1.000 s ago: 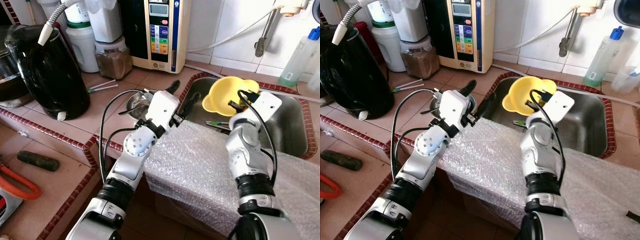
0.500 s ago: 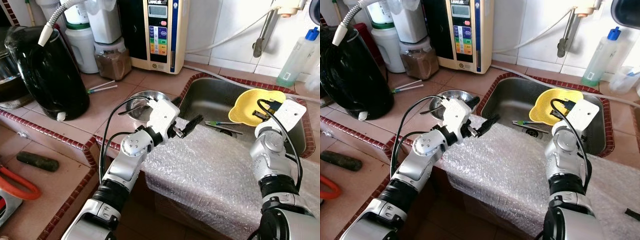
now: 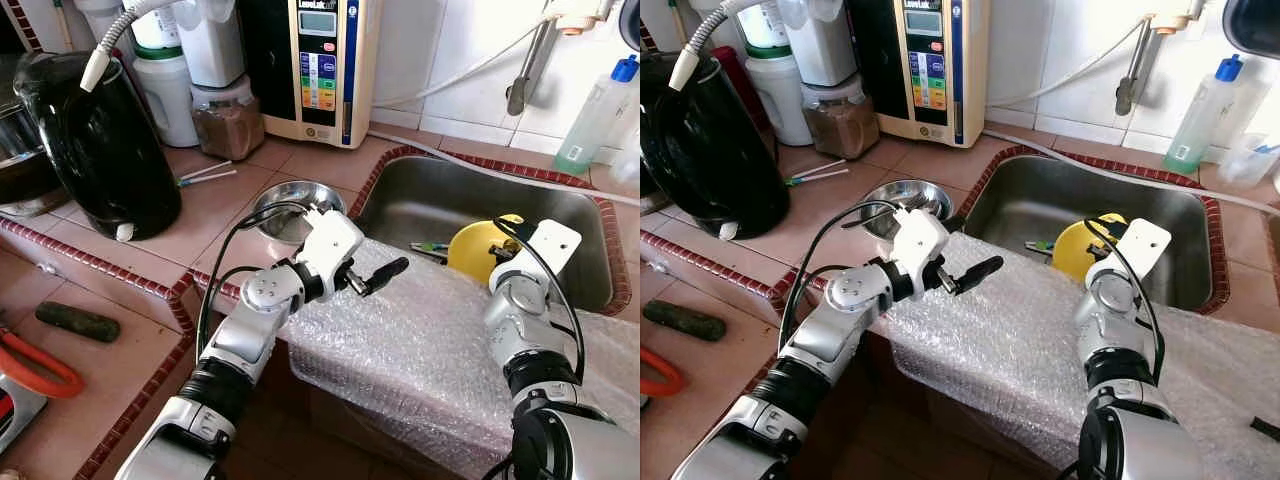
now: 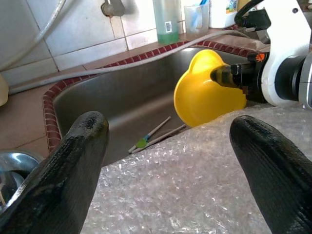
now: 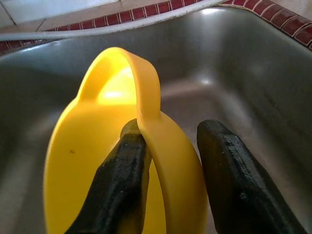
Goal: Kitchen organization
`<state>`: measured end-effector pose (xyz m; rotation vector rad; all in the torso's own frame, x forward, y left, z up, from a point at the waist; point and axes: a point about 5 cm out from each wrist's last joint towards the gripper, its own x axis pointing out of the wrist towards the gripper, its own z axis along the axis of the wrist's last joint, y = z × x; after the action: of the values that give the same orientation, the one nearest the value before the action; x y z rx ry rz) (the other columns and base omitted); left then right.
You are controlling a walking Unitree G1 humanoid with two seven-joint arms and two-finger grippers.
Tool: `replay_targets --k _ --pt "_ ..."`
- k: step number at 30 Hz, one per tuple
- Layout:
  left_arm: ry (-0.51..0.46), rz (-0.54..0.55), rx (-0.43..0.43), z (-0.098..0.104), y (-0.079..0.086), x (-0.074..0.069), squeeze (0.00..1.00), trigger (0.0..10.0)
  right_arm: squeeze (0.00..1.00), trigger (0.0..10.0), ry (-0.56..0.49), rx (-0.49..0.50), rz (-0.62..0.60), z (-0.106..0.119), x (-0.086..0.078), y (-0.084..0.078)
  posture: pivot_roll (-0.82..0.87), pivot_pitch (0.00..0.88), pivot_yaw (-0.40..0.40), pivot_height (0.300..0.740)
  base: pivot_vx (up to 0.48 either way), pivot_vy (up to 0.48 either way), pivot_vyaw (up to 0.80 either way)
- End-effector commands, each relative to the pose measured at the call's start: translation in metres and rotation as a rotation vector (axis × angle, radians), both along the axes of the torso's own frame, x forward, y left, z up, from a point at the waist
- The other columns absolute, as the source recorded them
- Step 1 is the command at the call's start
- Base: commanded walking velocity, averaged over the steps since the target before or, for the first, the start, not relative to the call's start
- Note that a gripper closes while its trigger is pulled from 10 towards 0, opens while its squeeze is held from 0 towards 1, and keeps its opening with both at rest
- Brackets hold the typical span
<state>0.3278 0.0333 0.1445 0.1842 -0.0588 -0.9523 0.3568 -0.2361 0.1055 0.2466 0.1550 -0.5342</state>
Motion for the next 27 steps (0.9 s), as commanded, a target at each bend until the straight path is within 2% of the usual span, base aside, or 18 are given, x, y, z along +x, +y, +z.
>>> replay_targets --k 1,7,11,14,19,23,24,25,27 --pt "-0.016 -0.008 0.015 0.005 0.0 0.002 1.0 10.0 1.0 10.0 -0.038 0.029 0.021 0.004 0.003 0.004 0.06 0.0 0.045 0.74 0.0 0.0 0.0" --pt "-0.015 0.005 0.018 0.005 0.001 0.003 1.0 10.0 1.0 10.0 -0.002 0.01 0.048 0.001 0.004 0.008 0.06 0.0 0.045 0.74 0.0 0.0 0.0" --pt "-0.016 0.027 0.029 0.005 0.003 0.005 1.0 10.0 1.0 10.0 0.09 0.046 0.155 -0.011 0.006 0.023 0.06 0.0 0.047 0.74 0.0 0.0 0.0" --pt "-0.016 0.03 0.03 0.005 0.004 0.006 1.0 10.0 1.0 10.0 0.105 0.07 0.173 -0.015 0.005 0.028 0.06 0.0 0.047 0.74 0.0 0.0 0.0" --pt "-0.03 0.072 0.029 0.007 0.007 0.01 1.0 10.0 1.0 10.0 0.066 0.076 0.2 -0.011 0.007 0.032 0.06 0.0 0.046 0.74 0.0 0.0 0.0" --pt "-0.072 0.224 -0.015 0.018 0.022 0.024 1.0 10.0 1.0 10.0 -0.068 -0.032 0.291 0.011 0.015 0.043 0.06 0.0 0.046 0.74 0.0 0.0 0.0" --pt "-0.072 0.224 -0.015 0.018 0.022 0.024 1.0 10.0 1.0 10.0 -0.068 -0.032 0.291 0.011 0.015 0.043 0.06 0.0 0.046 0.74 0.0 0.0 0.0" --pt "-0.093 0.276 -0.025 0.022 0.028 0.028 1.0 10.0 1.0 10.0 -0.134 -0.03 0.343 0.02 0.017 0.051 0.06 0.0 0.046 0.74 0.0 0.0 0.0" --pt "-0.109 0.346 -0.046 0.026 0.035 0.033 1.0 10.0 1.0 10.0 -0.187 -0.042 0.392 0.027 0.018 0.06 0.06 0.0 0.046 0.74 0.0 0.0 0.0"
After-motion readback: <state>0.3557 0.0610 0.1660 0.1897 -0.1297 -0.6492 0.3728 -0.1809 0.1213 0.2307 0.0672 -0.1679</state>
